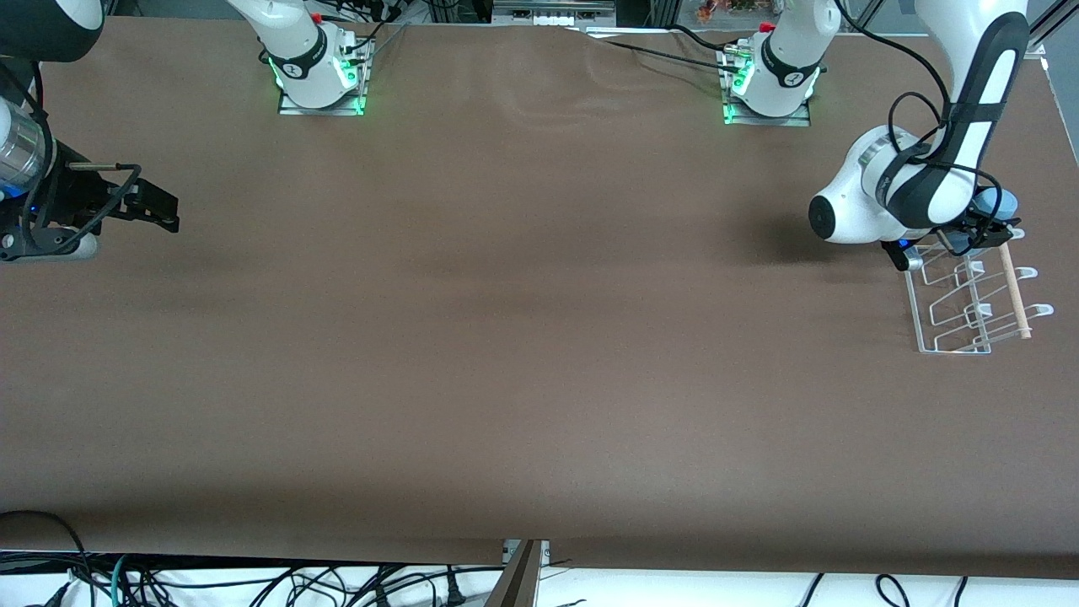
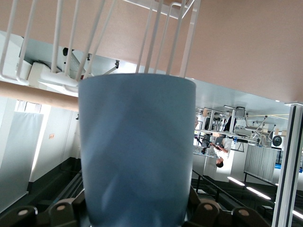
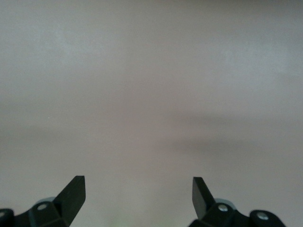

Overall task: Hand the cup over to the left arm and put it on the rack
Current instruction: 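Lower the cup onto the rack and open the left gripper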

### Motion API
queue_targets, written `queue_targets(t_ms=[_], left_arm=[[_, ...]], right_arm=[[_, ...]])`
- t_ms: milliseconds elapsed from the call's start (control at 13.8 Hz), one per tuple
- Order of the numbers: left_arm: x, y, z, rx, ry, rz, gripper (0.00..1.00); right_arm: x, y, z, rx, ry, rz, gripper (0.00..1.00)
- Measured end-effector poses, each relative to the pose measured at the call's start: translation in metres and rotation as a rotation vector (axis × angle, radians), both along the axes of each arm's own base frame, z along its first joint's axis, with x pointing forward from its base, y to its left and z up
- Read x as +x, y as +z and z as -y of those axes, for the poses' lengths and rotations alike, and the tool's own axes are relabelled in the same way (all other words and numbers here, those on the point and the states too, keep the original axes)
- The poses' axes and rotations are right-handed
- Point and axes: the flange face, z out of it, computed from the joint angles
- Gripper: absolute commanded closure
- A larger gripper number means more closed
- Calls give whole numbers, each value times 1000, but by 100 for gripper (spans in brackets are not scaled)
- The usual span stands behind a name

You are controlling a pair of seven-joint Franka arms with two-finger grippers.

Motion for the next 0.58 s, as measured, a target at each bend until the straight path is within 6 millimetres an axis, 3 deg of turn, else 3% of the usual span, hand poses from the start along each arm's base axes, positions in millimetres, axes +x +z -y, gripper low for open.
queue_targets(t_ms=[363,580], left_arm=[[7,6,0,2,-5,17,0],[30,26,1,-8,7,82,0]], right_arm=[[0,0,0,0,0,0,0],[0,0,0,0,0,0,0]])
